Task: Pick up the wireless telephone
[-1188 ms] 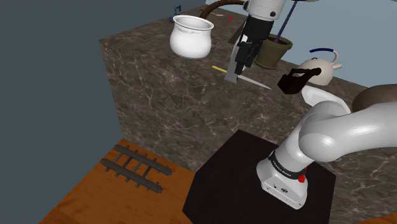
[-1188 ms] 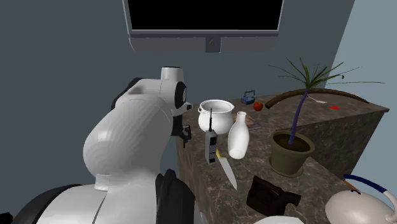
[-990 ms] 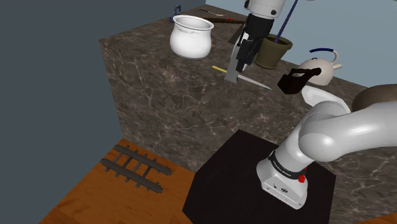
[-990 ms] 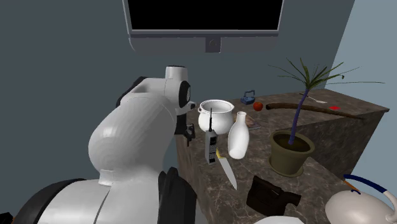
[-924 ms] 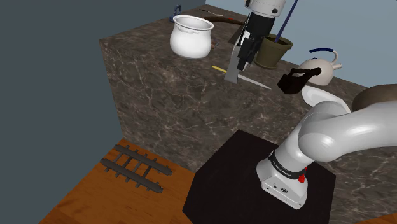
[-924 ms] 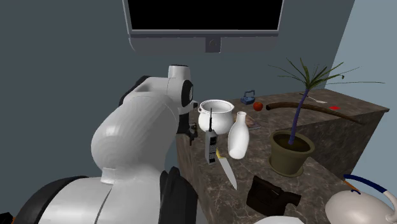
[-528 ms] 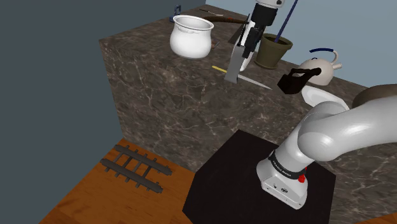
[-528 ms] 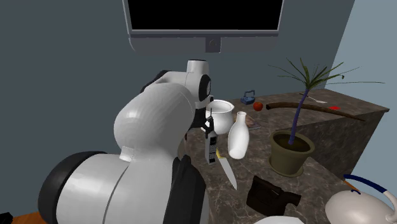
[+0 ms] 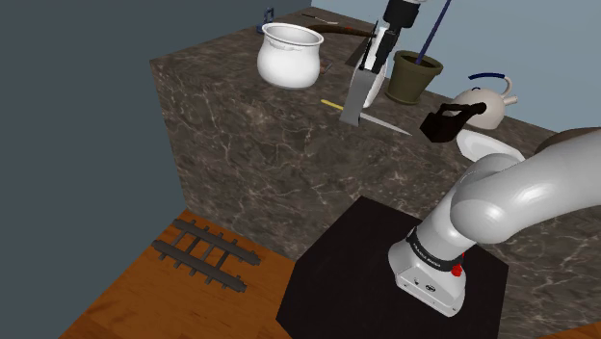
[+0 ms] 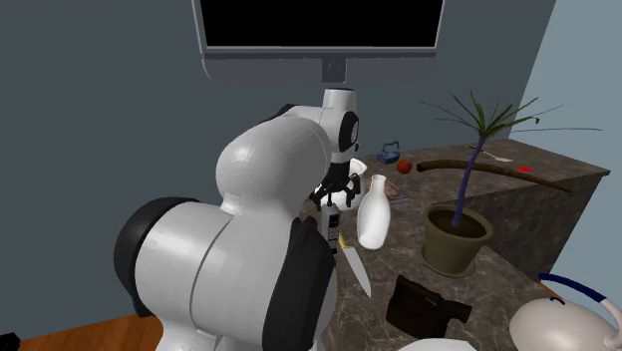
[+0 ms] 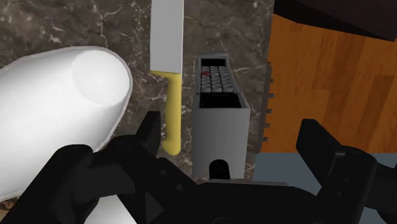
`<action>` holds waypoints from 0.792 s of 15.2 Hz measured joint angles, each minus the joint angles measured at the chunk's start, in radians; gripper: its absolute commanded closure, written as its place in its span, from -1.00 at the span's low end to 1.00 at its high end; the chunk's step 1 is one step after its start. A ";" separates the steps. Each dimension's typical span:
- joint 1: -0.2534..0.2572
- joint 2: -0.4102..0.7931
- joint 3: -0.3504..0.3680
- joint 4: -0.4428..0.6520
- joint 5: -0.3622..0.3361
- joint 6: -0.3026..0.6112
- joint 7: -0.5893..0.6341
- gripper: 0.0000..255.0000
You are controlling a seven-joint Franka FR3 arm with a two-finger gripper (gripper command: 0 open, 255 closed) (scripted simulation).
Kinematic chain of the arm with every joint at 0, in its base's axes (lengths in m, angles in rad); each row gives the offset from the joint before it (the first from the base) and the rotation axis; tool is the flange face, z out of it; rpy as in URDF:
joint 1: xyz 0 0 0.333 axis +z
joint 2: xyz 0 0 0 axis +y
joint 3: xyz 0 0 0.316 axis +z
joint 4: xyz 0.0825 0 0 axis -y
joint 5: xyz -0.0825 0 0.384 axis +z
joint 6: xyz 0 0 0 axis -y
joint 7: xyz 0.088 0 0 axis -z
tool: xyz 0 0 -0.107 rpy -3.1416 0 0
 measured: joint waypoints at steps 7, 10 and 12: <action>-0.003 0.007 -0.012 -0.072 -0.006 0.080 -0.009 -1.00; -0.003 0.007 -0.013 -0.077 -0.007 0.086 -0.009 1.00; -0.003 0.007 -0.013 -0.078 -0.007 0.087 -0.009 1.00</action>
